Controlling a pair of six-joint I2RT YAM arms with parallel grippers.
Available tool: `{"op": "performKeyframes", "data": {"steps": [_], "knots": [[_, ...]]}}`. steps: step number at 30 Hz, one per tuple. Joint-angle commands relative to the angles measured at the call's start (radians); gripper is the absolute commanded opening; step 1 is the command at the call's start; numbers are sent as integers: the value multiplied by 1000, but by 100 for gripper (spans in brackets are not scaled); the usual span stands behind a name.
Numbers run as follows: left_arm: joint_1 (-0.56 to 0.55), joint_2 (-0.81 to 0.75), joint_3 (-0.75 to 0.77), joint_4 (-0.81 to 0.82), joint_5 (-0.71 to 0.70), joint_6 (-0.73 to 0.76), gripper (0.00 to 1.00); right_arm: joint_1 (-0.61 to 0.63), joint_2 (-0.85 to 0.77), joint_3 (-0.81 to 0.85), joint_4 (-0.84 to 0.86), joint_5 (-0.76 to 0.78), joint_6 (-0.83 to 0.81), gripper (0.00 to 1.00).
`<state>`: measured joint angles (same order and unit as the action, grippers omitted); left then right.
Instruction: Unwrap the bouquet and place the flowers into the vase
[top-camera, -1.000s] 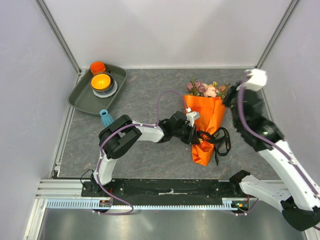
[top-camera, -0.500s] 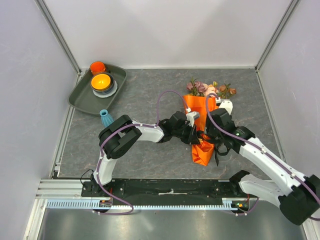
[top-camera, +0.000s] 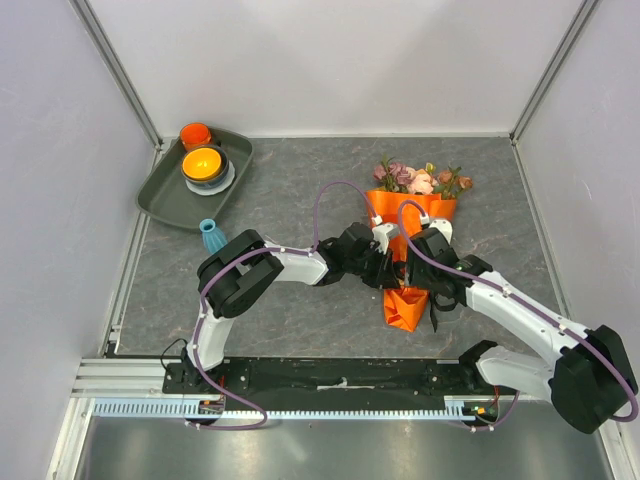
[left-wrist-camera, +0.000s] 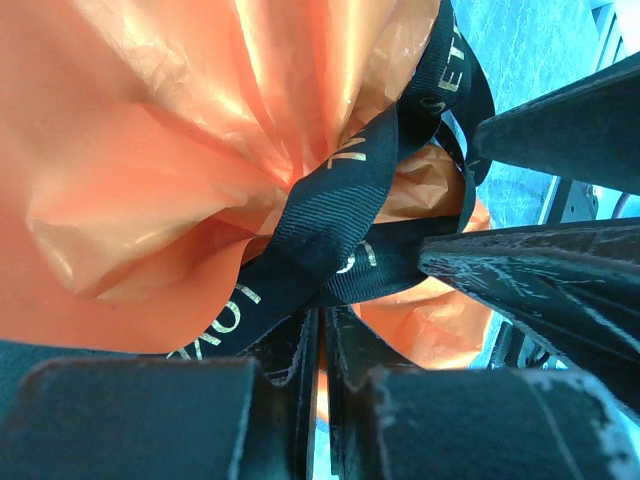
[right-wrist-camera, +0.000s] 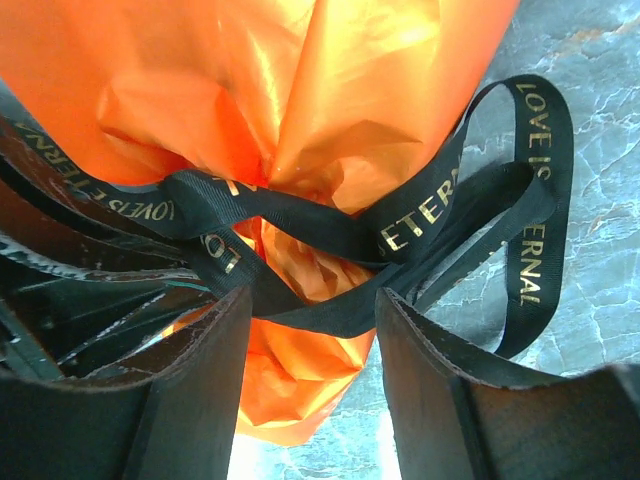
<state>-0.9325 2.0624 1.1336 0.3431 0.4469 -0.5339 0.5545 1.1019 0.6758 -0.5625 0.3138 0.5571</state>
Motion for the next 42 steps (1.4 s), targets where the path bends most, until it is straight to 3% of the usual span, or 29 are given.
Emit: {"op": "performKeyframes", "data": {"steps": [1, 14, 22, 38, 42], "knots": [[0, 18, 15, -33, 1, 17, 10, 2, 15, -12, 16, -4, 23, 61], [0, 22, 18, -36, -1, 15, 10, 2, 55, -12, 68, -12, 23, 58], [0, 22, 18, -36, 4, 15, 10, 2, 46, 16, 78, 4, 13, 28], [0, 27, 22, -36, 4, 14, 10, 2, 23, 123, 29, 129, -40, 26], [0, 27, 23, -36, 7, 15, 10, 2, 7, 172, 6, 163, -63, 5]]}}
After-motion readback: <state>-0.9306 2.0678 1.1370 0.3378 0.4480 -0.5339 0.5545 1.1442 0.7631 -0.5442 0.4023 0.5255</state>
